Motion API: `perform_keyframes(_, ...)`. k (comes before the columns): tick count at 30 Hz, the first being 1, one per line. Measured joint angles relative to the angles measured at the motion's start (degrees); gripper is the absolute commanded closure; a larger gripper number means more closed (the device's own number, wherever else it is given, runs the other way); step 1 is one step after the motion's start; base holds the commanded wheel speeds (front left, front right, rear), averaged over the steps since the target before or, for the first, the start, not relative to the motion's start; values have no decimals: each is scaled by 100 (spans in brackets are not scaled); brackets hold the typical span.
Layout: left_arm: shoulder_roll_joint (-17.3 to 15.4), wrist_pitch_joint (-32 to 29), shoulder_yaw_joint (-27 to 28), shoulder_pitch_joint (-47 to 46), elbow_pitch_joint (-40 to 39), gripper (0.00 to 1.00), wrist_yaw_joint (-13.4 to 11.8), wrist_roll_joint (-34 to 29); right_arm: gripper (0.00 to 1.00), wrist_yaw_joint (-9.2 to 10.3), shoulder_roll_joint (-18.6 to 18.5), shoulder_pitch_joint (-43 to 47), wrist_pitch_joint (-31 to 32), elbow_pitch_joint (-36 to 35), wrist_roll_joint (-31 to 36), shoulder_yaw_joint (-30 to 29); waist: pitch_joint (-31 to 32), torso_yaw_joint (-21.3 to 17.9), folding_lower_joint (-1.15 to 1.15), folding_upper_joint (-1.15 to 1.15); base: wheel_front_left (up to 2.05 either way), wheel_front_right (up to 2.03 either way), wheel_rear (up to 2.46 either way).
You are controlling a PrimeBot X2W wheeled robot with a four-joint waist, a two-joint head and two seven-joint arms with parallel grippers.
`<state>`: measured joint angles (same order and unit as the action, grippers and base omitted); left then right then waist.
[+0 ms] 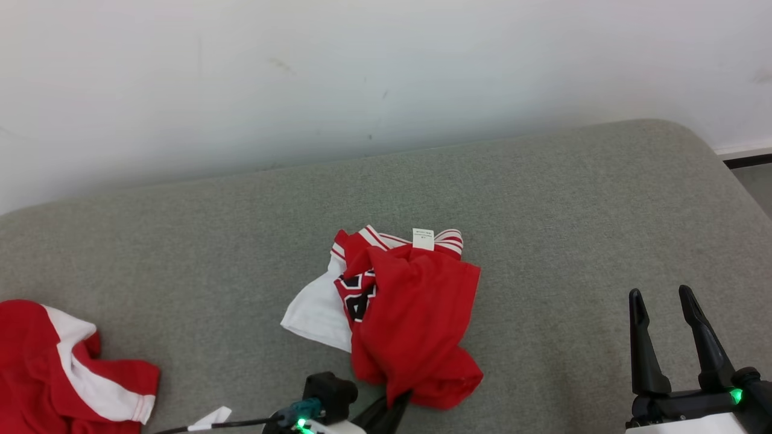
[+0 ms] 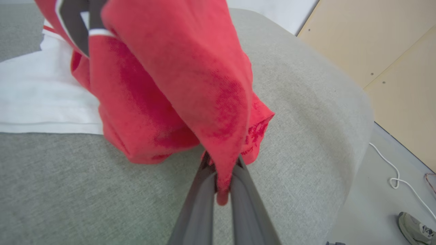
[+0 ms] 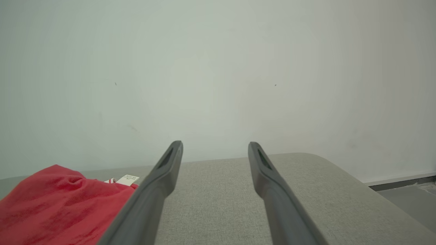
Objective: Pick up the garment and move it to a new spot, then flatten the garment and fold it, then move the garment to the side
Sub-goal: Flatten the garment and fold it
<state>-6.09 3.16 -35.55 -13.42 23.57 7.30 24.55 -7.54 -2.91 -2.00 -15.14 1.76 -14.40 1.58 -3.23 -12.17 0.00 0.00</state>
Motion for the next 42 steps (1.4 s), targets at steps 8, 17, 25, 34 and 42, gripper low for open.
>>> perform_keyframes(8,98,25,155,-32,-1256,100,-23,600,0,0,1,104,0,-37,-8,-130,51,231,0,0,0,0,0)
perform_keyframes(17,-435,97,1288,-14,-2327,100,-682,927,0,0,1,121,0,-26,8,-102,83,453,0,0,0,0,0)
perform_keyframes(25,-901,227,2279,231,-2159,100,-1354,1092,0,0,1,129,0,-21,27,-65,39,547,0,0,0,0,0)
perform_keyframes(34,-1172,644,2806,708,-1051,100,-1681,1104,0,0,3,114,0,-19,70,-35,-13,560,0,0,0,0,0)
perform_keyframes(42,-1101,737,2606,698,-323,0,-1466,1093,0,0,2,111,0,33,87,34,31,701,0,0,0,0,0)
